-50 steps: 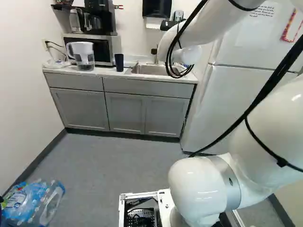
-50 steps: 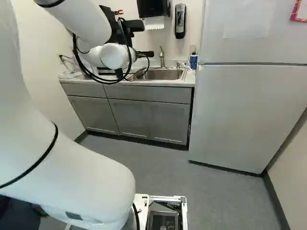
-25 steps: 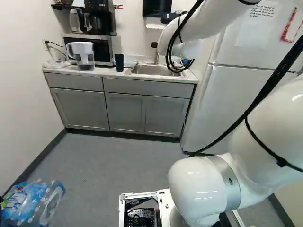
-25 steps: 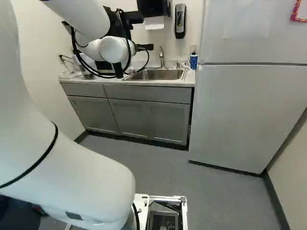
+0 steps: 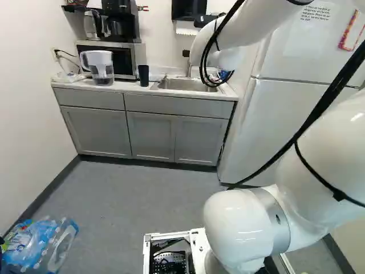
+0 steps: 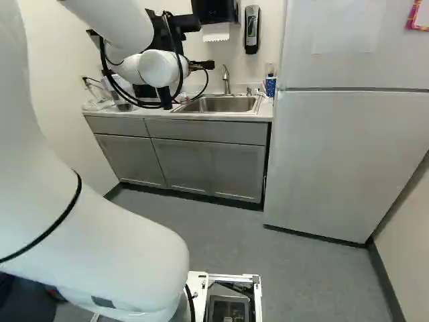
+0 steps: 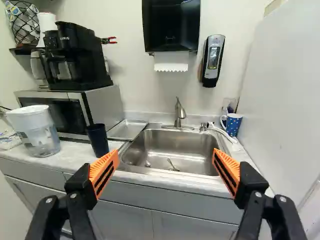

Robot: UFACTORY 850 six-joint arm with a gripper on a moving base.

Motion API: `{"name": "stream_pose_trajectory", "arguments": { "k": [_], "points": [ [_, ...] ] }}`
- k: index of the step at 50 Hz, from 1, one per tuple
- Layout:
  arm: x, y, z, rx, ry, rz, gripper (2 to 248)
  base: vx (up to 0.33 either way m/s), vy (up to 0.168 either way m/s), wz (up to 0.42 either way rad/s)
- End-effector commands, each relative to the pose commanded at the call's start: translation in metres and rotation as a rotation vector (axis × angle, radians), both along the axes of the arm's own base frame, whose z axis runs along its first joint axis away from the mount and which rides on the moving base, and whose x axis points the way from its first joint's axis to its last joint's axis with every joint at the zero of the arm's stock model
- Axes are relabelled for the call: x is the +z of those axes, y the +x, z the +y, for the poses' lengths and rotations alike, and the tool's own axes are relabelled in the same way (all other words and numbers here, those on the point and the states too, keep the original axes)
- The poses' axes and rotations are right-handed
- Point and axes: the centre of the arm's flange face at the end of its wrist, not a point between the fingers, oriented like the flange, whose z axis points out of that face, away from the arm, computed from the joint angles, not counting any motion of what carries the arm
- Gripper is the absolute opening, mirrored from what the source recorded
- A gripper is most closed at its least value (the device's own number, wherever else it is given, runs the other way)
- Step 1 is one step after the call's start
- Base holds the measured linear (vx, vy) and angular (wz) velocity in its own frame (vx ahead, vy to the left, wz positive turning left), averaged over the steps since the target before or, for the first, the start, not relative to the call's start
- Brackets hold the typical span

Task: Rinse the cup and place it in the tray

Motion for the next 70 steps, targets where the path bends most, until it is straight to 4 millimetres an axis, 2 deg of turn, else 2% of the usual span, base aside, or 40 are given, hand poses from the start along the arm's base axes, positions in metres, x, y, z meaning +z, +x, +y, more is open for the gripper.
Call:
{"name": "stream_pose_trajectory", "arguments": {
  "k": [70],
  "points": [
    [0.0000, 0.0000, 0.0000, 0.000, 0.000, 0.000, 247, 0.026, -0.002, -0.004]
  ]
}}
